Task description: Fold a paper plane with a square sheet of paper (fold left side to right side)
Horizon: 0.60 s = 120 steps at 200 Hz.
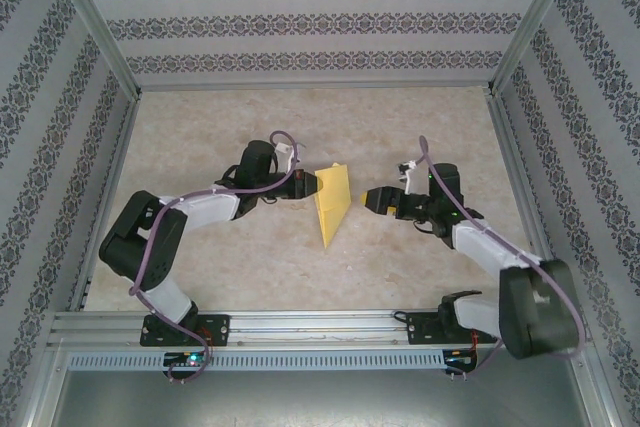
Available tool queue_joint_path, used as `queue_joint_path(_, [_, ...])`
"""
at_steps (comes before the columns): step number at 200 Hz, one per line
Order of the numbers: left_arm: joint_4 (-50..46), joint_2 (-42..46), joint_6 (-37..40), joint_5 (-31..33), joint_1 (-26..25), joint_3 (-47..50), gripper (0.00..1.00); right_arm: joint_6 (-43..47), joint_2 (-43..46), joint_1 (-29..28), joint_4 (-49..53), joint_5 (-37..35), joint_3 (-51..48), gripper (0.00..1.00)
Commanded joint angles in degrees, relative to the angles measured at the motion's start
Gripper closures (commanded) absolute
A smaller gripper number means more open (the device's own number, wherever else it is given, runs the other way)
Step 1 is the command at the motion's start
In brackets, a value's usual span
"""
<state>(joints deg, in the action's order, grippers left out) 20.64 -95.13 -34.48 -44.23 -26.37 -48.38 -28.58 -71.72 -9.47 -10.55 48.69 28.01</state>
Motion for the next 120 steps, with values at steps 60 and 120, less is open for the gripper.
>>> queue_joint_path(60, [0.9, -0.1, 6.4, -11.3, 1.2, 3.2, 1.0, -1.4, -24.3, -7.0, -27.1, 12.3, 6.1, 0.17])
queue_joint_path(120, [-0.8, -0.8, 6.4, -8.6, 2.3, 3.7, 1.0, -3.6, -26.1, -6.9, -28.9, 13.5, 6.9, 0.43])
